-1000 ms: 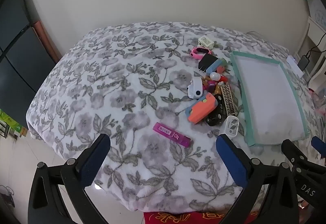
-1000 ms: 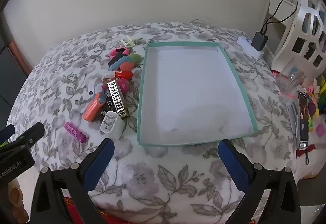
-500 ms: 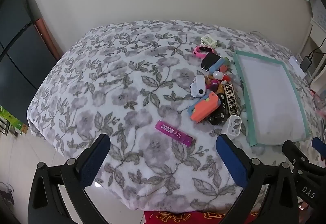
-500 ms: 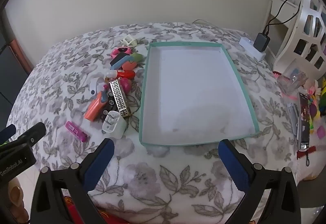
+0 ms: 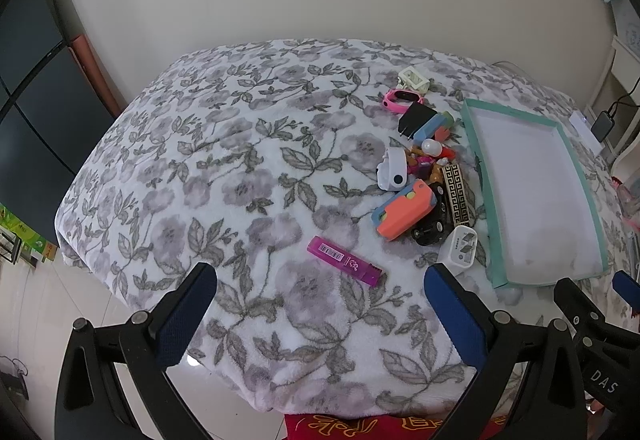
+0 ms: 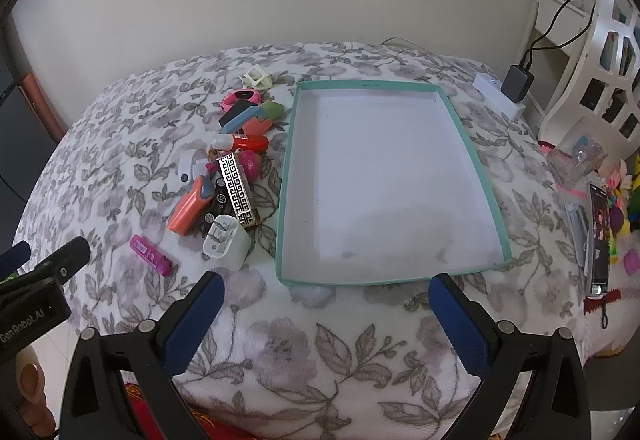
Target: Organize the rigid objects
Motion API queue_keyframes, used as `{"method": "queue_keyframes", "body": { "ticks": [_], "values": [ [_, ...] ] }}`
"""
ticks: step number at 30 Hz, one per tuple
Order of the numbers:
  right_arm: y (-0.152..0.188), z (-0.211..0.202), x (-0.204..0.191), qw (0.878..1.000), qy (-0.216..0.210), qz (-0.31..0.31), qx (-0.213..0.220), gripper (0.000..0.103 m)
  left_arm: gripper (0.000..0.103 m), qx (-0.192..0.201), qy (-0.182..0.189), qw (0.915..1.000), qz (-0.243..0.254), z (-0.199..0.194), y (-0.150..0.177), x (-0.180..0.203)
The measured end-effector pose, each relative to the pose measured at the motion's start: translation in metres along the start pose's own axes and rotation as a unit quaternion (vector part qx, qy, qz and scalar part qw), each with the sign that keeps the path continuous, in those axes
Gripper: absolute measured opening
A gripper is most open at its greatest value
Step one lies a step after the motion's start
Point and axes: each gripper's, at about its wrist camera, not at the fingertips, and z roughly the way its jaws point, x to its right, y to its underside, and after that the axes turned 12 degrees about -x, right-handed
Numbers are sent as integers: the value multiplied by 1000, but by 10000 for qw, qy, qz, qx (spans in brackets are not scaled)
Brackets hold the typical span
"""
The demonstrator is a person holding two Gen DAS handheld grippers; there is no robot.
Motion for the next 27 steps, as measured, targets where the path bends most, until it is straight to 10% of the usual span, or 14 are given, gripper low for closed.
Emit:
{"method": "queue_keyframes", "body": {
  "ticks": [27],
  "values": [
    [0,2,-2,10000,5,-37,-24,103,103,-64,-1,10000,-31,4,1,-1]
  ]
}}
